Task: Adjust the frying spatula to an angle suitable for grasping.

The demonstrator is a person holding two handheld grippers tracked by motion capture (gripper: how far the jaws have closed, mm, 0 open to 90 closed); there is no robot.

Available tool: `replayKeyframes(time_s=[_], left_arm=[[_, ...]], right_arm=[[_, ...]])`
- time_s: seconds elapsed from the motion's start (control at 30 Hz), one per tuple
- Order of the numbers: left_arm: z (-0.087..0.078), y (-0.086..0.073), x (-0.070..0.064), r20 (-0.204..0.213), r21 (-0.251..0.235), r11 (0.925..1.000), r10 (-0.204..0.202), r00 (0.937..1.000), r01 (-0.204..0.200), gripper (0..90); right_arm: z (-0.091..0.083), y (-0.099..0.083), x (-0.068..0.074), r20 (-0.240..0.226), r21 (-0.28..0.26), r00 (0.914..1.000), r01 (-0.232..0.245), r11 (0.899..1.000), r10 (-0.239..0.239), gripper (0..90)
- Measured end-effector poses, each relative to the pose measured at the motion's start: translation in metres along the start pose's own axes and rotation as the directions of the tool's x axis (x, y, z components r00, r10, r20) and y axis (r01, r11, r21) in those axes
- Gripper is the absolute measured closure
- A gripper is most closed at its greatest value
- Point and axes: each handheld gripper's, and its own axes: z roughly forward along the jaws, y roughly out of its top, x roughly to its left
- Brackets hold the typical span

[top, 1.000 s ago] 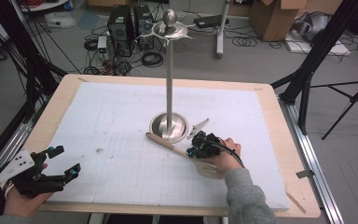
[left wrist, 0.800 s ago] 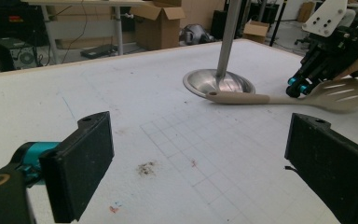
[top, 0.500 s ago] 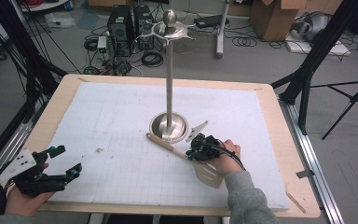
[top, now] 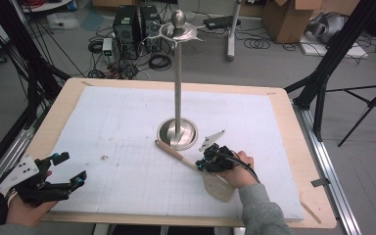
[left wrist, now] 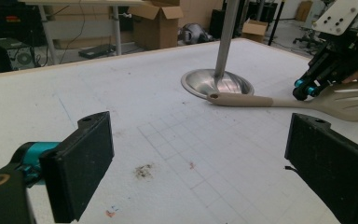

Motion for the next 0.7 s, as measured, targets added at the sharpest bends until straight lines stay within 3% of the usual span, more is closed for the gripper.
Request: replayKeyframes(time_s=[0.23,0.43,0.6,0.7], left_arm=[[0.001,0.0,0.0,0.004,0.002,1.0,0.0,1.0,0.0,8.4],[0.003,0.0,0.0,0.007,0.003,1.0,0.001,1.0,-0.001,8.4],[0.004,0.0,0.0,0.008,0.002,1.0,0.001,1.0,-0.001,8.4],[0.005,0.001,-0.001,0.012,0.002,1.0,0.003,0.9999,-0.003,8.4]], right_arm=[[-0.002,-0.003,0.004,-0.019,-0.003,0.9998,-0.005,1.0,0.005,90.0],[-0.002,-0.001,0.006,-0.003,0.0,0.9994,0.034,0.999,-0.034,90.0],[-0.016,0.005,0.009,0.015,-0.105,0.9994,-0.03,0.994,0.032,90.0],[-0.022,0.009,0.013,0.04,-0.129,0.9984,-0.035,0.991,0.041,90.0]])
